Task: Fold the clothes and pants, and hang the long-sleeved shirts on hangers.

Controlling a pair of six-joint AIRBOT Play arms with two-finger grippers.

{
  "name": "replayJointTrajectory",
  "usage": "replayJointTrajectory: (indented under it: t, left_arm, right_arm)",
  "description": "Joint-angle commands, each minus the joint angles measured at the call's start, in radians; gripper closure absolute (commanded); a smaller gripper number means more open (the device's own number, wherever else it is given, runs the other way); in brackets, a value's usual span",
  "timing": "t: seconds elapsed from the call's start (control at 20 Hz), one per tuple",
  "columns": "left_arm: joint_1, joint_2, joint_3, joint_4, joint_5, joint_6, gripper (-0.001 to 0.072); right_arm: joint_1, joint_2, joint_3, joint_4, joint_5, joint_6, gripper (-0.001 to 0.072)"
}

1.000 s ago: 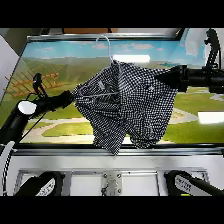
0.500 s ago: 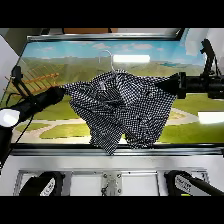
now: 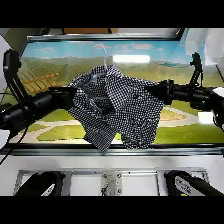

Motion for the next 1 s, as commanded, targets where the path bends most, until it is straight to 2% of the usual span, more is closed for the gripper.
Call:
replayJointTrajectory:
  t: [0.0, 0.15, 0.25, 0.5, 0.55, 0.65, 0.7, 0.95]
  left_arm:
    - [-0.208, -0.066, 0.148, 0.257, -0.156, -0.143, 0.0693]
    - [-0.335, -0.13, 0.195, 0.363, -0.199, -0.217, 0.0693]
    - [-0.38, -0.179, 0.234, 0.379, -0.2, -0.221, 0.0693]
    - [-0.376, -0.285, 0.373, 0.415, -0.202, -0.218, 0.0691]
    - [-0.352, -0.297, 0.4, 0.415, -0.202, -0.218, 0.0671]
    - [-0.29, -0.302, 0.45, 0.415, -0.208, -0.219, 0.0179]
    - [-0.253, -0.294, 0.47, 0.413, -0.209, -0.219, 0.0158]
    - [-0.103, -0.198, 0.497, 0.412, -0.214, -0.219, 0.0159]
  right_arm:
    - [0.027, 0.006, -0.015, 0.239, -0.053, -0.043, 0.0698]
    - [0.026, 0.022, 0.005, 0.315, -0.054, -0.042, 0.0697]
    - [0.026, 0.047, 0.031, 0.315, -0.054, -0.042, 0.0697]
    - [0.025, 0.128, 0.053, 0.312, -0.059, -0.042, 0.0697]
    - [0.025, 0.141, 0.053, 0.312, -0.059, -0.041, 0.0697]
    - [0.024, 0.161, 0.053, 0.313, -0.063, -0.034, 0.0697]
    - [0.024, 0.169, 0.053, 0.313, -0.067, -0.034, 0.0698]
    - [0.024, 0.192, 0.053, 0.313, -0.13, -0.035, 0.0698]
